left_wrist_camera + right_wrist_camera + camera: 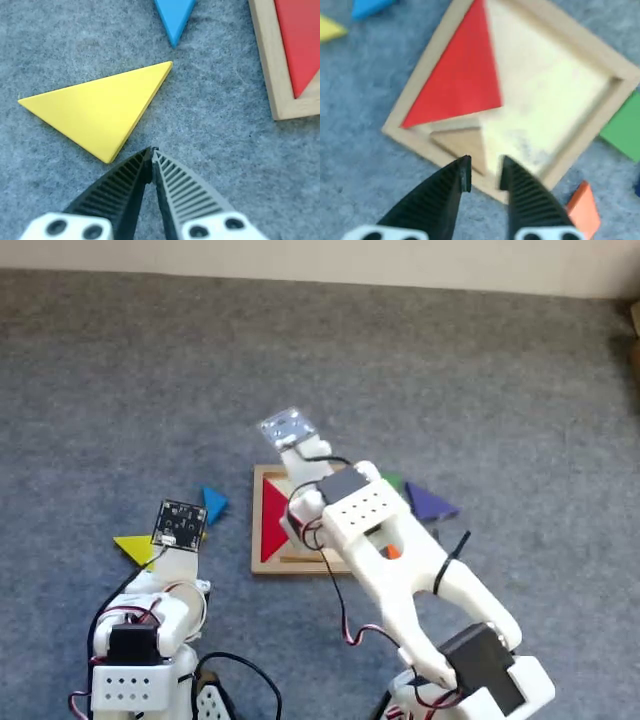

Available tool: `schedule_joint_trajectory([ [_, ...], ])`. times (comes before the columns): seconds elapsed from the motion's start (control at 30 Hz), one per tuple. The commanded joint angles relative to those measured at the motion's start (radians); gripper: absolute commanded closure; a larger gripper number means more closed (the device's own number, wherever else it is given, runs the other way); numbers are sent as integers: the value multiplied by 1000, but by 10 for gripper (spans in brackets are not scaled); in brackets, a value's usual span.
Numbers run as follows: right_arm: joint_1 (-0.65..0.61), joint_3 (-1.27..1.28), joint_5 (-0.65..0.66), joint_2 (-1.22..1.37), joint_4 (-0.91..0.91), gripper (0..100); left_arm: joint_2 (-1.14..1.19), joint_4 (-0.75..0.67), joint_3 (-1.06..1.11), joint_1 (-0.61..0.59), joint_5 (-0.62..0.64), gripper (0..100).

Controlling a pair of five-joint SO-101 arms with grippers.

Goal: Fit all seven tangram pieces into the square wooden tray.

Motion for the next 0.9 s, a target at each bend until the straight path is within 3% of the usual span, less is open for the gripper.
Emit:
schedule_joint_trajectory([
  [0.0,30,-7,12,50,-47,974,-35,11,22,-13,-11,992],
  [0.27,-1,-16,12,239,-48,974,-35,11,22,-13,-11,992],
  [0.57,-117,-18,6,242,-71,974,-35,11,22,-13,-11,992],
  [0.87,-101,-12,8,160,-76,974,-35,11,22,-13,-11,992],
])
